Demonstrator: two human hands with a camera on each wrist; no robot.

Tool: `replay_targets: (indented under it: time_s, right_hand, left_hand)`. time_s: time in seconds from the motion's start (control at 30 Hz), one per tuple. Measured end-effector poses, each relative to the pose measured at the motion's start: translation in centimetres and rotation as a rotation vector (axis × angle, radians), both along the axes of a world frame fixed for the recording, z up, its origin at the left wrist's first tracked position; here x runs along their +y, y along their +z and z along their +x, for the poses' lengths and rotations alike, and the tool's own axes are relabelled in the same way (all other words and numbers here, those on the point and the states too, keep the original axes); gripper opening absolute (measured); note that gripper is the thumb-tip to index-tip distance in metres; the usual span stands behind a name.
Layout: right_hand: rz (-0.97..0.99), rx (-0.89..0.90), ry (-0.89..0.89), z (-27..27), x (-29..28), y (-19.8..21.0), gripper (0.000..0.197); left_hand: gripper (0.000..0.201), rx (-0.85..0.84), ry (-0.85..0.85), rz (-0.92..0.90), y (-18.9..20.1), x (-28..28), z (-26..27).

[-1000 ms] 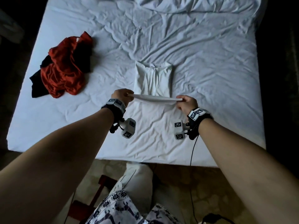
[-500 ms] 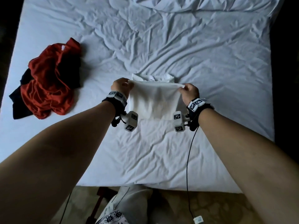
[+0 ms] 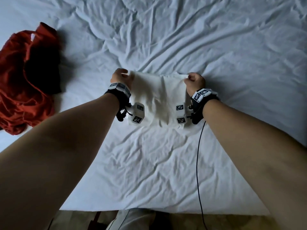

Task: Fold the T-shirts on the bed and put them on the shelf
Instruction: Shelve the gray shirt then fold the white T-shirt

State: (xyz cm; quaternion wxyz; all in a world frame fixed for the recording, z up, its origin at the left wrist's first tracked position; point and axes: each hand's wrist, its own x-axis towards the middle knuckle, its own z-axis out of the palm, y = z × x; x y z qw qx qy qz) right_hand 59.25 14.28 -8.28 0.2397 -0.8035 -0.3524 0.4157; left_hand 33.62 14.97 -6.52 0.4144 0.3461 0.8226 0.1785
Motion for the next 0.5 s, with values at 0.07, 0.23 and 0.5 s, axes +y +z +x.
replay_targets:
  time_s: [0.07,0.23,0.5]
  right_hand:
    - [-0.057,0.032,-0.022,0.1,-0.6,-0.3,0.025]
    - [-0.282,0.028,0.047,0.0,-4.6,0.7,0.033]
    - [-0.367,0.302,-0.019,0.5,-5.8,-4.2,0.049]
  left_hand:
    - [0.046,-0.002,0.042,-0.085,-0.2,-1.1,0.0]
    - [0.050,0.008,-0.068,-0.262,-1.2,-5.1,-0.9]
    - [0.040,-0.192,-0.060,-0.267,-0.8,-6.3,-0.3]
